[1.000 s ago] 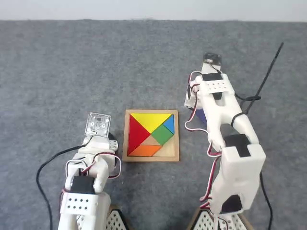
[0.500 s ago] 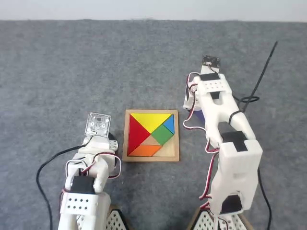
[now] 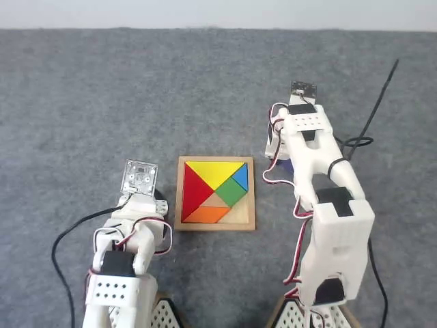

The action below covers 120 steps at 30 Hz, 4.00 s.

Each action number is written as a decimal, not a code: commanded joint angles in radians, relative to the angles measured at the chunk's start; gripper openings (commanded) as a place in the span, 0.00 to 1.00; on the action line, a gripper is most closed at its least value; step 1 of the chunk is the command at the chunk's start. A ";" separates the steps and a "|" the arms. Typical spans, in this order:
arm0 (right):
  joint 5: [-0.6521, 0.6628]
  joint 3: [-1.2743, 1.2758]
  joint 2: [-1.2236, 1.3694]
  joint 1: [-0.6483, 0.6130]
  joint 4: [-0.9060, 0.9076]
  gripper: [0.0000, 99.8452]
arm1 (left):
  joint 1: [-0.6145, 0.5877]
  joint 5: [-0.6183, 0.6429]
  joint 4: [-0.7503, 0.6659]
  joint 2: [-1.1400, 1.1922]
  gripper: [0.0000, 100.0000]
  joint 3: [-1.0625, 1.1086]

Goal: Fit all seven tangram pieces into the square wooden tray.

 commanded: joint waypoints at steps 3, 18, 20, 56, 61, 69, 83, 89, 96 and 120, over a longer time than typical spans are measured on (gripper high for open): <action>0.031 -0.003 -0.013 -0.005 0.022 0.17 | -0.003 0.003 0.000 -0.014 0.01 -0.008; 0.203 0.175 -0.297 -0.073 0.077 0.17 | -0.003 0.003 0.000 -0.014 0.01 -0.008; 0.203 0.219 -0.363 -0.088 0.076 0.17 | -0.003 0.003 0.000 -0.014 0.01 -0.008; 1.544 0.557 -0.599 -0.510 0.067 0.17 | -0.003 0.003 0.000 -0.014 0.01 -0.008; 1.646 0.563 -0.599 -0.507 0.065 0.17 | -0.003 0.003 0.000 -0.014 0.01 -0.008; 1.824 0.565 -0.599 -0.507 0.067 0.17 | -0.003 0.003 0.000 -0.014 0.01 -0.008; 2.005 0.566 -0.598 -0.507 0.067 0.17 | -0.003 0.003 0.000 -0.014 0.01 -0.008; 2.001 0.566 -0.598 -0.492 0.067 0.23 | -0.003 0.003 0.000 -0.014 0.01 -0.008; 1.999 0.565 -0.602 -0.446 0.067 0.26 | -0.003 0.003 0.000 -0.014 0.01 -0.008; 0.807 0.789 -1.216 -0.433 0.001 0.01 | -0.003 0.003 0.000 -0.014 0.01 -0.008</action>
